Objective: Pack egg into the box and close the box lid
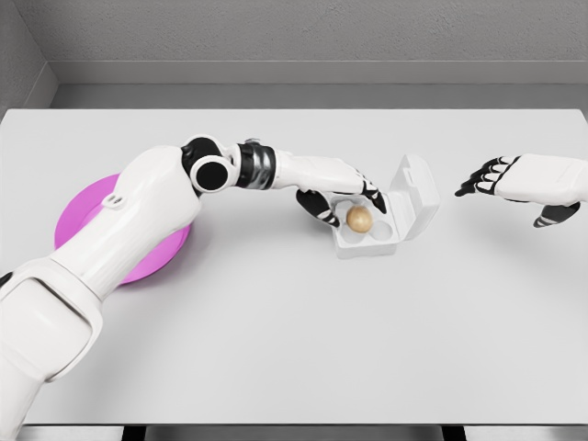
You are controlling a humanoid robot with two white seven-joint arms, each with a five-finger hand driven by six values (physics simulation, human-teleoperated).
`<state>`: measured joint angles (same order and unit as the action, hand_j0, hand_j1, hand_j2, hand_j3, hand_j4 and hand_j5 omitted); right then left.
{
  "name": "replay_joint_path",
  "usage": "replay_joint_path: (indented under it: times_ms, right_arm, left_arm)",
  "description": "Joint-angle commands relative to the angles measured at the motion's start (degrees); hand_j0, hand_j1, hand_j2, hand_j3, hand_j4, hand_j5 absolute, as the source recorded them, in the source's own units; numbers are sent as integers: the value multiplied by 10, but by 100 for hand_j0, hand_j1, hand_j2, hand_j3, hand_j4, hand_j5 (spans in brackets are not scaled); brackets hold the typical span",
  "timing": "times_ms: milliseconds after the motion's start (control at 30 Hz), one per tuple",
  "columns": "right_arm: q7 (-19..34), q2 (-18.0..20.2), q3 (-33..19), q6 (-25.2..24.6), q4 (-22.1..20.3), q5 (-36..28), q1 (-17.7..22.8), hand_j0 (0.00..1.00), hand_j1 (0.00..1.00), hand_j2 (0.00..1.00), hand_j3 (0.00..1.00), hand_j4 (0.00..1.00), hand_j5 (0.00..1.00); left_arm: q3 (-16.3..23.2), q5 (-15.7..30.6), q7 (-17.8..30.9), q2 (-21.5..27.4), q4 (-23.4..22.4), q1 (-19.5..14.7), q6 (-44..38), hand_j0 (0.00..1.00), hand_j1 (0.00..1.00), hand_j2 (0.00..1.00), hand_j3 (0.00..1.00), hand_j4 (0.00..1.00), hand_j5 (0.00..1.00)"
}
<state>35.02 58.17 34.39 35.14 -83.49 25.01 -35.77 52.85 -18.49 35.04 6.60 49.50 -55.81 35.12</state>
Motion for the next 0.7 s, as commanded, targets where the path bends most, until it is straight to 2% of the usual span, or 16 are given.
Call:
replay_joint_path:
  times_ms: [0,167,300,400,600,667]
  right_arm:
    - [0,1,0,-1,0,-2,0,100,100,100,100,100,100]
    - [0,2,0,-1,-4,-2,0,100,100,100,100,100,100]
    - [0,3,0,-1,-16,-2,0,100,100,100,100,100,100]
    - [0,4,0,-1,-19,-2,-1,100,100,100,100,100,100]
    - [0,4,0,-1,-29,-2,0,100,100,100,100,100,100]
    - [0,4,0,-1,-37,-2,0,100,100,100,100,100,100]
  left_arm:
    - [-1,13,0,6,1,0,-1,83,83,83,83,83,83]
    - [-5,34,0,26,4,0,-1,96,96,96,96,96,96]
    - [-6,36,0,28,4,1,-1,100,100,100,100,100,100]
    - [-6,71,0,47,7,-1,-1,100,100,100,100,100,100]
    - [-78,86,0,134,8,4,-1,100,100,100,100,100,100]
    - [-88,86,0,154,8,4,-1,100,100,100,100,100,100]
